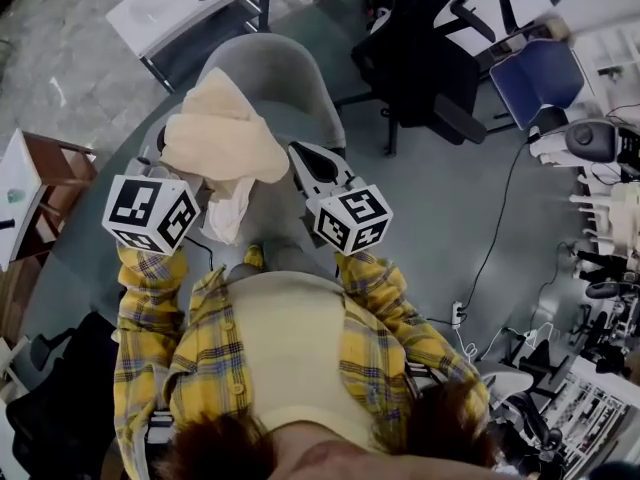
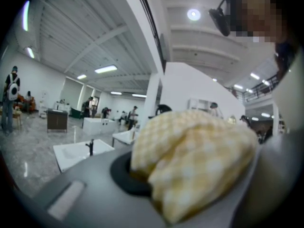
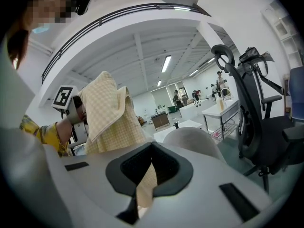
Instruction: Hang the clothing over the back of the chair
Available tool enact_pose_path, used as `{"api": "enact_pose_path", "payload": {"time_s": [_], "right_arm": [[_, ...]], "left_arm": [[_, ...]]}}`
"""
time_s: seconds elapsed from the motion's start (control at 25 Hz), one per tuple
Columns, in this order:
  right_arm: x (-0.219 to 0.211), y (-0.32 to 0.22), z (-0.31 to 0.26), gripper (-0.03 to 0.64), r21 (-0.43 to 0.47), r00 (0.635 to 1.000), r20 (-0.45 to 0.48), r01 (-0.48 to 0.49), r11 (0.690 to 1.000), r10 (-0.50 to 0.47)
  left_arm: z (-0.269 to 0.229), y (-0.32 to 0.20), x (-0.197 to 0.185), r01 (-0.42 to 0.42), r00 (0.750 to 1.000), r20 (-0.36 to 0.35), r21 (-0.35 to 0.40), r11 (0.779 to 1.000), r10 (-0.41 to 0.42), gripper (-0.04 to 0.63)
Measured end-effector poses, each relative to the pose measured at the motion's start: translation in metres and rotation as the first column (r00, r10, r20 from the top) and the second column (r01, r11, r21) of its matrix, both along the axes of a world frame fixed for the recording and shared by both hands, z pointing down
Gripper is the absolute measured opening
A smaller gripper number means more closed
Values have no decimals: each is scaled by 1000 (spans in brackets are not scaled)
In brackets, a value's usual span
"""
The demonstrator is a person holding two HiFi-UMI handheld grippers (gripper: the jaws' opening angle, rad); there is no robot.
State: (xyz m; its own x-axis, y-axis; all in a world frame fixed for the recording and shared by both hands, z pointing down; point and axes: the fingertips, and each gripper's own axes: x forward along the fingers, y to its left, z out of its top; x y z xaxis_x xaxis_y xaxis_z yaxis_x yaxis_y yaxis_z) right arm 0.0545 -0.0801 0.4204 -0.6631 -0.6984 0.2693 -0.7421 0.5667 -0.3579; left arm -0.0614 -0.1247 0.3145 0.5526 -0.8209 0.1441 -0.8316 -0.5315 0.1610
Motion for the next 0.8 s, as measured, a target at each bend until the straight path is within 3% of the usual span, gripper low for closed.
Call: {"api": "enact_pose_path", "payload": {"time_s": [0.48,0.8], "right_arm": [[3,-31,12,14,-29,998,22,55,998,-54],[-21,-37,18,14,-45,1000,-13,17,999,-18]], "left_arm": [[13,-57,-3,75,996,45,-27,997,-73,28],[32,-75,-28,50,998,39,-61,997,-48,28]]}}
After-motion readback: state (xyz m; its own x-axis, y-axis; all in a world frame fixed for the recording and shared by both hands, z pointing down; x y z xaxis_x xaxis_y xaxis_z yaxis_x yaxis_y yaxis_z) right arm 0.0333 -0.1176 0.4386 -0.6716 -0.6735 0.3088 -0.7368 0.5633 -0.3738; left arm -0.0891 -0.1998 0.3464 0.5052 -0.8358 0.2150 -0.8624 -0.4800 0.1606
